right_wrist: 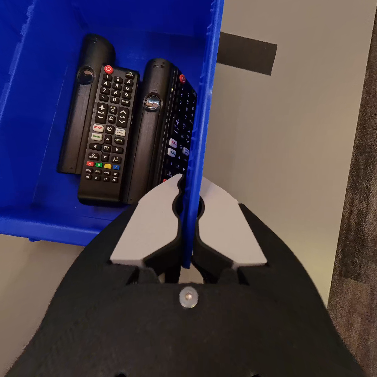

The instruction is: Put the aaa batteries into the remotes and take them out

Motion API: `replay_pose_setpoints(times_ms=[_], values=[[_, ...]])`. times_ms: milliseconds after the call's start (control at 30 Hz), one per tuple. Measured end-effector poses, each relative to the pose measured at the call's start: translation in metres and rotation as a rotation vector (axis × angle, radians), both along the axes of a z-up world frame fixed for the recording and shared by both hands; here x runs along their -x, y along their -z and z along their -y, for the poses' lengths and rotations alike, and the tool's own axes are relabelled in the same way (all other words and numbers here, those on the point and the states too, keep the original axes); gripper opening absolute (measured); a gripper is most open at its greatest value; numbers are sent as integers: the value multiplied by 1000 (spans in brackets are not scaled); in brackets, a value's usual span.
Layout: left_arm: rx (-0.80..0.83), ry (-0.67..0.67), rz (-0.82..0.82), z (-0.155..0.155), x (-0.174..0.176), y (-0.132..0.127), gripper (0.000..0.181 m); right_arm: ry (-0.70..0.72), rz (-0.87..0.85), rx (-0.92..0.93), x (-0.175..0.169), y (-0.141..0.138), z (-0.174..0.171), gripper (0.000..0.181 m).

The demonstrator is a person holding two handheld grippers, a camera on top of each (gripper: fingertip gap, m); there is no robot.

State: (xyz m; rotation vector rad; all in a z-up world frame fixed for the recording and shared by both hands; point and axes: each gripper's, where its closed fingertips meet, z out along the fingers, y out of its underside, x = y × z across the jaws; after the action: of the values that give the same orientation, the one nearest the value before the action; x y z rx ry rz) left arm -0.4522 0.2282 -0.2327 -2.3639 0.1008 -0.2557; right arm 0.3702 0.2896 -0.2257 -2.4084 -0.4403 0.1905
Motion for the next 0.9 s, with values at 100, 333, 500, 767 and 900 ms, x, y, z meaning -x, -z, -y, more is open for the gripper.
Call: replay_pose_setpoints(times_ms=[100, 333, 500, 767, 900], values=[[16, 165, -3, 39, -9, 1, 6, -56, -2, 6, 1, 0, 18, 6], [16, 643, -3, 142, -64, 0, 6, -389, 12, -8, 35, 0, 64, 6], [20, 964, 31, 191, -146, 0, 7, -605, 6, 15, 97, 1, 74, 6], [7, 1244, 38, 214, -264, -1, 7, -931, 15, 19, 249, 1, 54, 6], [-1, 1239, 108, 214, -299, -1, 11, -976, 52, -3, 324, 1, 41, 13]])
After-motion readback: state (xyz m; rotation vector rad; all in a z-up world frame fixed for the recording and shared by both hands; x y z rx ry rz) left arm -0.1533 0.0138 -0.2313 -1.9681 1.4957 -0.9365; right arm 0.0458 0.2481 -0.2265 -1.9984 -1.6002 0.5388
